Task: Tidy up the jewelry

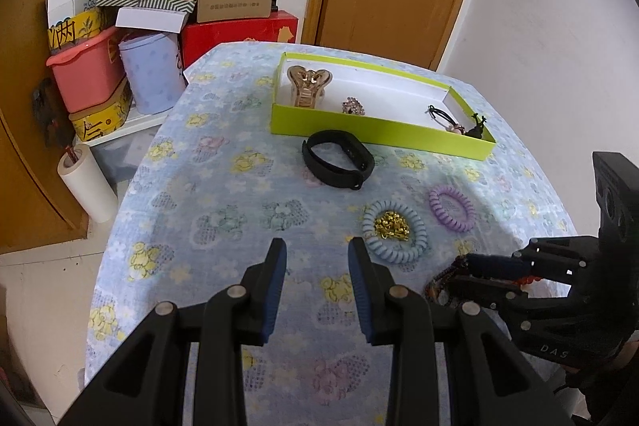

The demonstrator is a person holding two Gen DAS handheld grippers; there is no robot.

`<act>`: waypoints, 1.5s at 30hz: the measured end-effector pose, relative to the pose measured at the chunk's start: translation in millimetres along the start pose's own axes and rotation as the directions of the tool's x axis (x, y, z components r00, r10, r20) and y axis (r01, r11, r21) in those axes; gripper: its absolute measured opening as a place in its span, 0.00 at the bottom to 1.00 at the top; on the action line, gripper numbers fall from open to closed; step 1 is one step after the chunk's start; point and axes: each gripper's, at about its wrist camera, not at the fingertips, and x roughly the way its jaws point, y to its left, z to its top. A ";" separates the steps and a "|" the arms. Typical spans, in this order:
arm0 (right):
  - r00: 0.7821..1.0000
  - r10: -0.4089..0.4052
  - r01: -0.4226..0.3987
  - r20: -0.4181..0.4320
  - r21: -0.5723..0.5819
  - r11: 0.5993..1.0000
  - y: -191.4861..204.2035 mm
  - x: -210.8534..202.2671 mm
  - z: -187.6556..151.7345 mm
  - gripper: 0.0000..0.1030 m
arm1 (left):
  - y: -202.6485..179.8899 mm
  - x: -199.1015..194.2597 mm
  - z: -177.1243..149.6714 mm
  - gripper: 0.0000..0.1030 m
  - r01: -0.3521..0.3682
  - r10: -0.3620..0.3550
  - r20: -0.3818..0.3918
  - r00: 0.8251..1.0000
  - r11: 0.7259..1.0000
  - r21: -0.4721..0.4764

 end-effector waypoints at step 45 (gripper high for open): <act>0.987 -0.084 0.069 0.137 0.109 0.992 -45.9 -39.9 21.6 0.12 | -0.3 87.4 66.4 0.08 -0.041 0.032 -0.077 0.996 0.993 -0.113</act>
